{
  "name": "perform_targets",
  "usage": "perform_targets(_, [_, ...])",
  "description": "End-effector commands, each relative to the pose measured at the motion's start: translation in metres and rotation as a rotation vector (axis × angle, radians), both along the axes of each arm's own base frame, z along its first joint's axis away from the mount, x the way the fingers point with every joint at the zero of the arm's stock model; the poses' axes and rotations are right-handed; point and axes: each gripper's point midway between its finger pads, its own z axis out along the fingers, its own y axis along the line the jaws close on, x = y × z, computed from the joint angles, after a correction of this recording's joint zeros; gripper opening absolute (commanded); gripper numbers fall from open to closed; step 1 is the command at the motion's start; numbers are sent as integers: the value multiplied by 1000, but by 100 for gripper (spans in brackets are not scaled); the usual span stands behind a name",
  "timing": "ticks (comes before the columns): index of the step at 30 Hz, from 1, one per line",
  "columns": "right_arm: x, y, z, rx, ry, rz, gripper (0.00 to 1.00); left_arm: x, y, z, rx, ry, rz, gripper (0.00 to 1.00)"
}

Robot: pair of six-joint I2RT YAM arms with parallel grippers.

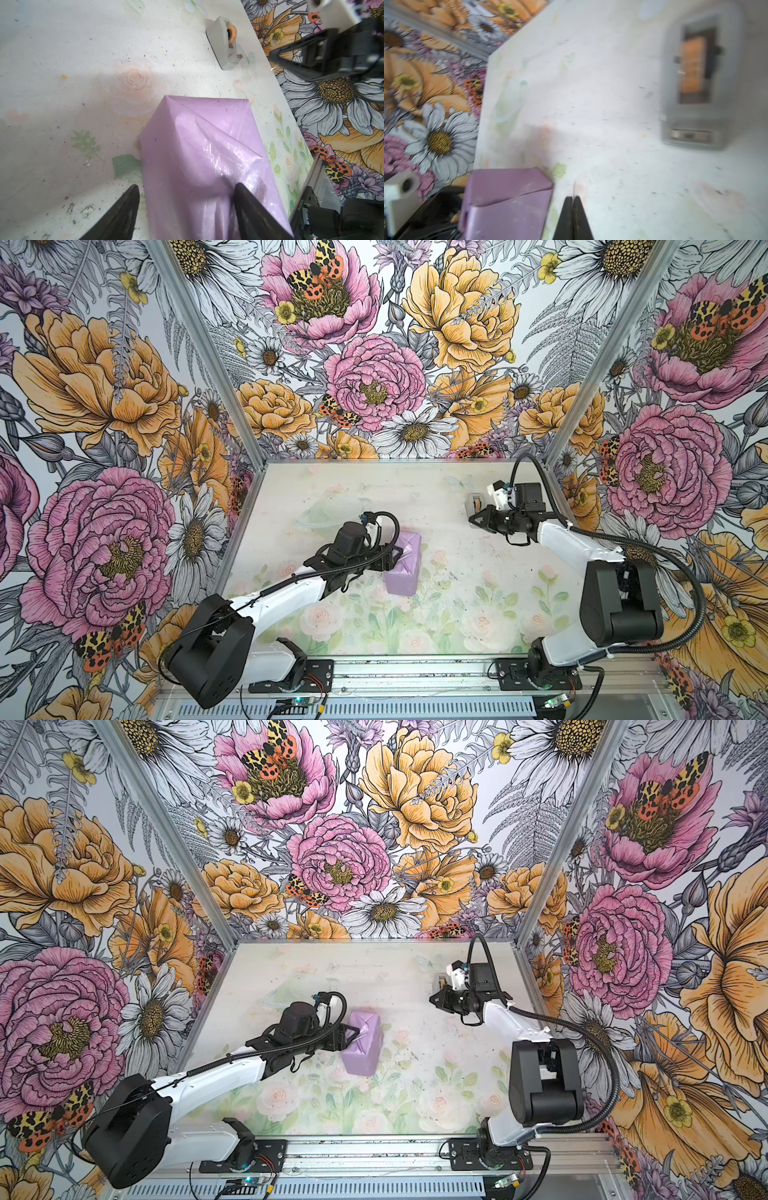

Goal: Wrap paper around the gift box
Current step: 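Carry the right gripper back to the box top beside the left gripper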

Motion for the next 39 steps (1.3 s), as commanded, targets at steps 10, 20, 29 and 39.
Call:
perform_targets(10, [-97, 122, 28, -73, 34, 601, 0, -20, 17, -44, 161, 109, -10, 72])
perform_targets(20, [-111, 139, 3, -148, 176, 744, 0, -20, 15, -43, 161, 105, -14, 72])
perform_targets(29, [-129, 139, -6, -155, 294, 841, 0, -20, 14, -44, 158, 105, -15, 72])
perform_targets(39, [-123, 138, -17, -205, 359, 838, 0, -19, 13, -42, 154, 98, -17, 72])
